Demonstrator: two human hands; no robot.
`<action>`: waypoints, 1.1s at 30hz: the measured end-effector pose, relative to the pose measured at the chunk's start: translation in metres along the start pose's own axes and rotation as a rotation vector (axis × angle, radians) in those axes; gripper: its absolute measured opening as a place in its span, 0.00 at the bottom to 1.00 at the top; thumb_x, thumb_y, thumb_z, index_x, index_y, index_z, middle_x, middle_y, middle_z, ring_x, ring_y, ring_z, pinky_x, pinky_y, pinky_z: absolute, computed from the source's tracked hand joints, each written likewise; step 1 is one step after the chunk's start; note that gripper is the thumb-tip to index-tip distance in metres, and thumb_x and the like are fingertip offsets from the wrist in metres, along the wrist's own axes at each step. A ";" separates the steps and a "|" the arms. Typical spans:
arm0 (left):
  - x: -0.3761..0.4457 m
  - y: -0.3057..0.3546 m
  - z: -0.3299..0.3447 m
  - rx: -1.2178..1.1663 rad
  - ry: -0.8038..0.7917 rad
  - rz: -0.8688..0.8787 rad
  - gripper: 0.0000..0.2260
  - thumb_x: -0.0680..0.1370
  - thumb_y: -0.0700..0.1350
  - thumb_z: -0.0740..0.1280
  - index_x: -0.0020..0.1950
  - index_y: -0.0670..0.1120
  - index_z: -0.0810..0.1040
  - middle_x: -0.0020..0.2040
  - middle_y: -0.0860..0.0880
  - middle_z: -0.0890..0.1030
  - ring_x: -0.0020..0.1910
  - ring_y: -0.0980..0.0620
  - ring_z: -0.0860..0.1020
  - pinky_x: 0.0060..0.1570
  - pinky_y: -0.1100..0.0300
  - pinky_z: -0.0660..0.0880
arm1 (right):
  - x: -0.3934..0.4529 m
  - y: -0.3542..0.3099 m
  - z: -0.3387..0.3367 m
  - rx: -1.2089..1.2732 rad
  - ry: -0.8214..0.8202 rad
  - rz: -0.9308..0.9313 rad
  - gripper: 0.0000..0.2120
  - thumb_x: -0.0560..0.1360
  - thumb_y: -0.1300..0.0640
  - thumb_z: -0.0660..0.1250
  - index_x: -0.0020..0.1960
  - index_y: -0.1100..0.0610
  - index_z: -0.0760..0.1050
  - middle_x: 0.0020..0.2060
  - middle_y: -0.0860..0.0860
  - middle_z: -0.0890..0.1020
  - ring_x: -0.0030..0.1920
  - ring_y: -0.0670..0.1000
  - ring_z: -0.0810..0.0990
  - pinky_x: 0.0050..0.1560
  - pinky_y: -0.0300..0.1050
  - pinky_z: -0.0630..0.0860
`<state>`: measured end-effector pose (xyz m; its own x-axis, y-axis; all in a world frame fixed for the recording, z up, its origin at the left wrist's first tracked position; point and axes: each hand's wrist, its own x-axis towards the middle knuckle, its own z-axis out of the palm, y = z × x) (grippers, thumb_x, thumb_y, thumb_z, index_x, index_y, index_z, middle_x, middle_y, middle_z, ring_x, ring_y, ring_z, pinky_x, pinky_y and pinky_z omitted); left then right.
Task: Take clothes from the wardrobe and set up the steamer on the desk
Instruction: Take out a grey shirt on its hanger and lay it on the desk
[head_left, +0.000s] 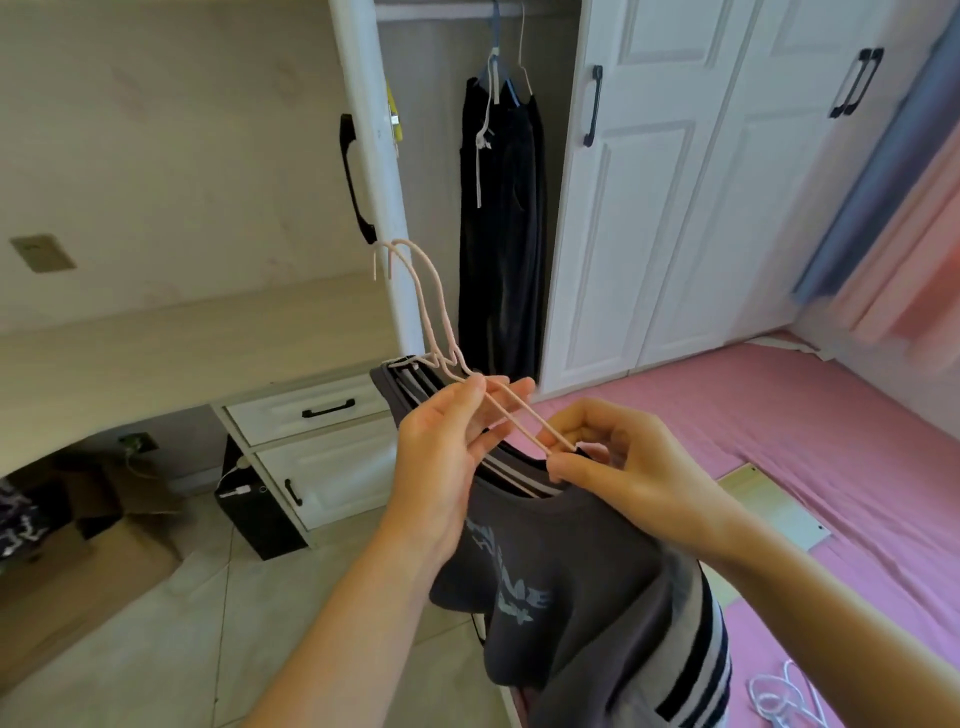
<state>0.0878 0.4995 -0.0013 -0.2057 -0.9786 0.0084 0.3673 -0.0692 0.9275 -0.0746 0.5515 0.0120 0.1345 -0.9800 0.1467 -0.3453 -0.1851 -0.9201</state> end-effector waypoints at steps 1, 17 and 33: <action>-0.002 0.002 -0.008 -0.040 -0.001 -0.038 0.11 0.81 0.43 0.60 0.54 0.39 0.79 0.52 0.42 0.84 0.55 0.45 0.82 0.61 0.46 0.74 | -0.001 -0.001 0.006 0.000 -0.021 -0.006 0.05 0.75 0.64 0.69 0.49 0.55 0.79 0.41 0.49 0.83 0.45 0.49 0.82 0.57 0.48 0.75; -0.077 0.040 -0.143 0.007 0.132 0.027 0.14 0.84 0.44 0.55 0.64 0.39 0.73 0.55 0.47 0.84 0.56 0.47 0.81 0.59 0.50 0.76 | 0.004 -0.044 0.137 -0.131 -0.271 -0.021 0.03 0.79 0.60 0.64 0.51 0.55 0.76 0.43 0.48 0.85 0.47 0.44 0.82 0.52 0.34 0.73; -0.149 0.082 -0.290 0.083 0.467 0.165 0.12 0.83 0.43 0.59 0.64 0.48 0.75 0.63 0.57 0.78 0.58 0.52 0.80 0.62 0.50 0.75 | 0.029 -0.078 0.335 -0.584 -0.284 -0.306 0.15 0.79 0.45 0.59 0.63 0.49 0.70 0.54 0.45 0.79 0.51 0.47 0.78 0.49 0.49 0.77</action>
<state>0.4117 0.5837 -0.0350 0.2841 -0.9588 0.0066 0.2833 0.0905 0.9548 0.2675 0.5616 -0.0337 0.5142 -0.8355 0.1938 -0.6834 -0.5356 -0.4960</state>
